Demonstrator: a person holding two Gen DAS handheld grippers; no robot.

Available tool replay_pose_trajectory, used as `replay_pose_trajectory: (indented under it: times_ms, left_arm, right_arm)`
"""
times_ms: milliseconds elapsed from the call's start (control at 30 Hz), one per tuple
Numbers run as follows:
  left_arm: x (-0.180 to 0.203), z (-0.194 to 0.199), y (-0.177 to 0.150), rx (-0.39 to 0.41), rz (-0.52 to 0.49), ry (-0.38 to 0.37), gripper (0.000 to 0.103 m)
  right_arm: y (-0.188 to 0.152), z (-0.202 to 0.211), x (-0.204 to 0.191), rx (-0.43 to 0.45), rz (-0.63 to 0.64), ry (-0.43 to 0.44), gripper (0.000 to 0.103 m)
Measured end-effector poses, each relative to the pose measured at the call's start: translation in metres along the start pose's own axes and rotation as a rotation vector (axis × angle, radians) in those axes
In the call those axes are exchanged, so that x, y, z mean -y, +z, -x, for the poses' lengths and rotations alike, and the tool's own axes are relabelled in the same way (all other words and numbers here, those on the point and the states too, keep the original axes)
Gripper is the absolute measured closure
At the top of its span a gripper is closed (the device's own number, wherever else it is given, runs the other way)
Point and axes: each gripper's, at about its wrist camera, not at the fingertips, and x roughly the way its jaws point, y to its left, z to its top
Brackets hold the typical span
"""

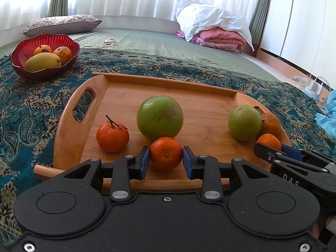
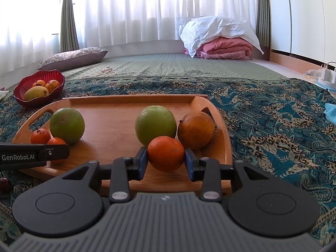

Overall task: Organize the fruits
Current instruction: 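Lower and open the left tool on the tray while the right tool releases its mandarin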

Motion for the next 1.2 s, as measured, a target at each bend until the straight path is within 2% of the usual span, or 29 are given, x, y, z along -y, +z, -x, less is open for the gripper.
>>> replay_pose_trajectory:
  times_ms: [1133,1200]
  left_arm:
    - [0.0011,0.007,-0.0019,-0.011,-0.027,0.017,0.07]
    - [0.0015,0.0086,-0.001,-0.009,-0.029,0.021,0.068]
  right_arm:
    - [-0.0029,-0.001,-0.0002,-0.022,0.015,-0.012,0.058]
    - [-0.0027,0.0002,-0.0004,-0.02,0.015,-0.013,0.057]
